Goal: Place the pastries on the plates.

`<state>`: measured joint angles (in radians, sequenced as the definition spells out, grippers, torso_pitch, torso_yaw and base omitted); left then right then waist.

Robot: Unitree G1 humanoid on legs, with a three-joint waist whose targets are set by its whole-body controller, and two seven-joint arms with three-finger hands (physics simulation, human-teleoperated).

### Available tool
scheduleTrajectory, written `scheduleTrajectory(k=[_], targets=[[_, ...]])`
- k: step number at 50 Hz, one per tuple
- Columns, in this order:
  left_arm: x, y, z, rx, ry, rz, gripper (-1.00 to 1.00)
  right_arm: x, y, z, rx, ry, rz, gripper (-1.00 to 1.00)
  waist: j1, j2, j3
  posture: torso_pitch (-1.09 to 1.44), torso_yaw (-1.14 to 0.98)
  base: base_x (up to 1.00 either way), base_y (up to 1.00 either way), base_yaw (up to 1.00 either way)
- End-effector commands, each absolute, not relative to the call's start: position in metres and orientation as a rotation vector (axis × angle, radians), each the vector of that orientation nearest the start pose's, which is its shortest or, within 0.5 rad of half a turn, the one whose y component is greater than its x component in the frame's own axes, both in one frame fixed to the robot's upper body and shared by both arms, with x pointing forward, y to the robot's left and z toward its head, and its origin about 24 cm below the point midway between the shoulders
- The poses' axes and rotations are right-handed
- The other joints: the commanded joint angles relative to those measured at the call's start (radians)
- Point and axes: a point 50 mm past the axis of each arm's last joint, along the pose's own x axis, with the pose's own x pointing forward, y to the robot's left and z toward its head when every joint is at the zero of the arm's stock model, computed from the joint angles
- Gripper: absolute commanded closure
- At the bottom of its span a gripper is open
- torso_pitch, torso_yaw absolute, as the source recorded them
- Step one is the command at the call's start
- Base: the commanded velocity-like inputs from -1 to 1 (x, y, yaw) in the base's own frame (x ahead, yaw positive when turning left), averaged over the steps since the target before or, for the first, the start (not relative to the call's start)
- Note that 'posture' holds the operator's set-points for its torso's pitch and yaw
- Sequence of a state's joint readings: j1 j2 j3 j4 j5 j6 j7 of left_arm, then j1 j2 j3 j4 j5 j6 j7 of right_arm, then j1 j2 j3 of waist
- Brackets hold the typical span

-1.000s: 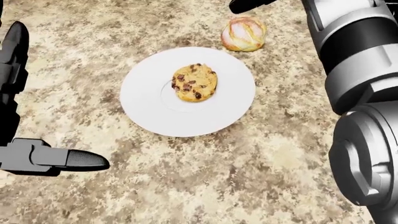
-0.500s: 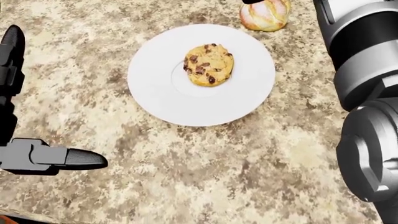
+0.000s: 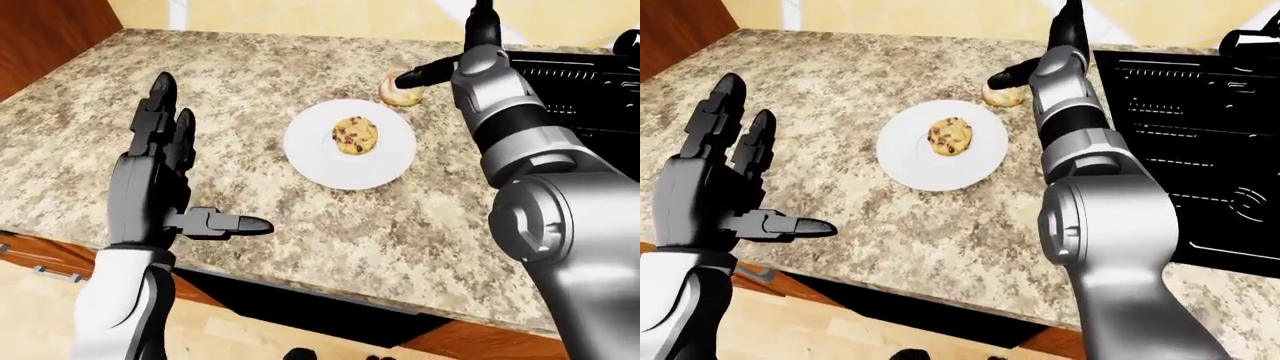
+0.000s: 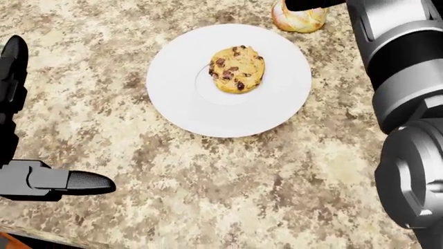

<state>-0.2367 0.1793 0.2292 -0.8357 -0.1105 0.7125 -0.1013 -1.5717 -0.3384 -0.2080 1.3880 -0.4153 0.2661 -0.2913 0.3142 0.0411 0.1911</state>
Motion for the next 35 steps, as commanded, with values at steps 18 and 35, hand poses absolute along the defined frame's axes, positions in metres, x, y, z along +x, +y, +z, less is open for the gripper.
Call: scheduleTrajectory(k=[18, 35], targets=[[0.2216, 0.1839, 0.2304, 0.146, -0.444, -0.007, -1.00, 0.4222, -0.1901, 0.3247, -0.400, -0.153, -0.537, -1.00, -0.004, -0.003, 0.045, 0.43, 0.27, 0.00, 0.00, 0.00], [0.2193, 0.1874, 0.2281, 0.146, -0.441, 0.008, -1.00, 0.4202, -0.1931, 0.3248, -0.317, -0.173, -0.608, -1.00, -0.005, -0.015, 0.122, 0.52, 0.27, 0.00, 0.00, 0.00]])
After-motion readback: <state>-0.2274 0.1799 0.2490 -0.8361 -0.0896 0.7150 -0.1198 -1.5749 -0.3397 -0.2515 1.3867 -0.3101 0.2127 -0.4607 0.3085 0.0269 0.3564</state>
